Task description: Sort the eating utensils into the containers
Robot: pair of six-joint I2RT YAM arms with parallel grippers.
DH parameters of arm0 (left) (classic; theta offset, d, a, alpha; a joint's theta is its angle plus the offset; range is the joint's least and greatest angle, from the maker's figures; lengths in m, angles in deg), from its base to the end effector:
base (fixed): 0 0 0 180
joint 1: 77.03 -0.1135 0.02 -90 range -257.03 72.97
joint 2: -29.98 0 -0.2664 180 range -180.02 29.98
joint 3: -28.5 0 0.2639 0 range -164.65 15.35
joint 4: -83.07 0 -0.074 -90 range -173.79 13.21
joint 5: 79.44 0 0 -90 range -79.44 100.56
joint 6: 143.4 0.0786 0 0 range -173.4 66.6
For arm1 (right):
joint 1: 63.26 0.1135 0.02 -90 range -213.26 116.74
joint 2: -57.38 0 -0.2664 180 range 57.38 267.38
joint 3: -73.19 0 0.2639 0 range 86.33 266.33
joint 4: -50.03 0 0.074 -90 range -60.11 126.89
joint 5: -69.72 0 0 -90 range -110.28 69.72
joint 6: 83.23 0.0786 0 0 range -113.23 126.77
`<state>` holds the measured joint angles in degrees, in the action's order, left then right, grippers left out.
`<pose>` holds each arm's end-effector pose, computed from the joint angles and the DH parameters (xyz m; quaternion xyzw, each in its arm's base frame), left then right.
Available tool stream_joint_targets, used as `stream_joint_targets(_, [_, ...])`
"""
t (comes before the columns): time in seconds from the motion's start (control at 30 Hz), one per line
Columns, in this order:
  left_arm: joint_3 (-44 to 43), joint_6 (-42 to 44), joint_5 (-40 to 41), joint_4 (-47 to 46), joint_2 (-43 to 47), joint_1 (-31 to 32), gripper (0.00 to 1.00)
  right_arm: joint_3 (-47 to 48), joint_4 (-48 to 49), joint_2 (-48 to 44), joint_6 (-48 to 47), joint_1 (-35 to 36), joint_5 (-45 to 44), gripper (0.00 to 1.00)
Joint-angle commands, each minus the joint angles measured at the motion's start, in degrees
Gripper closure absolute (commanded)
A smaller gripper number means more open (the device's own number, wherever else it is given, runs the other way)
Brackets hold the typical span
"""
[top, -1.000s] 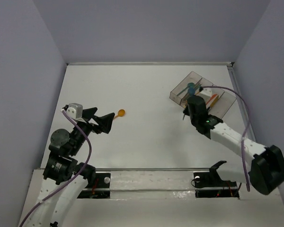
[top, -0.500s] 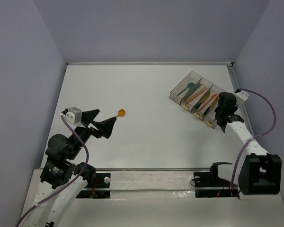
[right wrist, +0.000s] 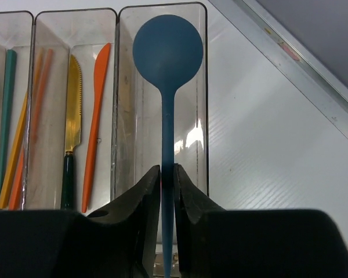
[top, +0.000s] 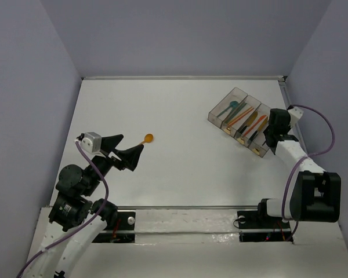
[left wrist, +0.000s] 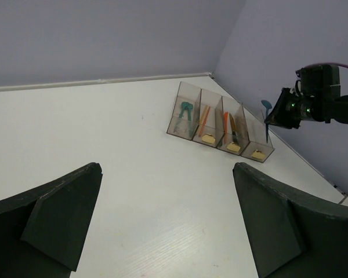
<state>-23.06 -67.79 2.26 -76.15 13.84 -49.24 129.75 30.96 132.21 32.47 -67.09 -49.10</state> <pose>0.1062 -0.0688 0.3789 0.1280 0.5988 -0.3253 0.7206 0.3112 -0.0588 0.2012 0.3280 0.8113 -0.1375 0.4641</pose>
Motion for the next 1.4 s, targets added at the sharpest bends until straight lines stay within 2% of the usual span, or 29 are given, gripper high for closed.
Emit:
stream_joint_targets(0.0, [-1.93,0.59,-0.05,-1.66,-0.38,0.33,0.01,3.07,1.98,0.49,0.67,-0.12,-0.10,0.69])
stream_joint_targets(0.03, [-1.93,0.59,0.03,-1.66,-0.47,0.33,0.01,3.42,1.63,0.76,0.50,-0.12,0.42,0.57])
stream_joint_targets(0.07, [-1.84,0.59,-0.14,-1.75,-0.56,0.33,0.01,4.30,0.32,1.37,0.50,-0.12,1.04,0.38])
stream_joint_targets(0.17, [-1.93,0.59,-0.05,-1.75,-1.17,0.33,0.01,5.18,-1.01,0.76,0.67,-0.12,4.55,0.31])
stream_joint_targets(0.27, [-1.93,0.59,-0.14,-1.66,-1.79,0.33,0.01,2.82,2.49,-3.97,-0.46,3.29,9.12,0.27])
stream_joint_targets(0.43, [-2.02,0.59,0.73,-1.58,-2.40,0.33,0.01,1.41,2.41,-7.50,0.32,16.29,11.94,0.25])
stream_joint_targets(0.5, [-2.02,0.51,1.61,-1.66,-2.23,-0.28,0.01,0.70,4.34,-5.32,3.12,29.08,13.70,0.25])
stream_joint_targets(0.53, [-2.02,0.51,2.05,-1.75,-2.14,-0.28,0.01,0.79,4.35,-5.31,4.01,29.15,13.70,0.25])
stream_joint_targets(0.57, [-2.02,0.51,2.49,-1.84,-2.05,-0.98,0.01,1.83,5.31,-2.09,5.93,36.11,13.61,0.24])
stream_joint_targets(0.63, [-2.10,0.33,3.63,-1.84,-1.88,-1.51,0.01,4.03,7.06,2.49,7.44,42.83,12.48,0.24])
stream_joint_targets(0.67, [-2.02,0.33,3.98,-1.84,-1.88,-1.51,0.01,7.78,7.69,8.00,8.05,48.86,11.25,0.23])
stream_joint_targets(0.77, [-2.02,0.24,4.78,-1.66,-2.14,-2.13,0.01,15.35,6.82,17.16,7.71,55.41,9.84,0.23])
stream_joint_targets(0.8, [-2.02,0.16,5.13,-1.58,-2.23,-2.13,0.01,20.69,6.64,22.85,6.92,58.56,8.96,0.23])
stream_joint_targets(0.87, [-1.93,0.15,5.39,-1.49,-2.58,-2.65,0.01,28.25,6.11,30.59,6.13,61.74,8.69,0.22])
stream_joint_targets(0.97, [-1.93,0.07,5.39,-1.57,-3.02,-3.18,0.01,34.08,4.70,38.43,5.16,63.34,9.47,0.22])
stream_joint_targets(1.03, [-1.93,0.07,5.13,-1.92,-3.19,-3.18,0.01,38.99,3.92,41.52,5.24,63.95,10.53,0.22])
stream_joint_targets(1.17, [-2.02,0.07,4.61,-1.93,-3.37,-3.18,0.01,42.80,3.82,47.42,5.77,63.95,14.40,0.22])
stream_joint_targets(1.37, [-1.84,0.07,3.99,-2.01,-3.28,-3.18,0.01,52.19,1.98,54.71,6.12,63.95,14.76,0.22])
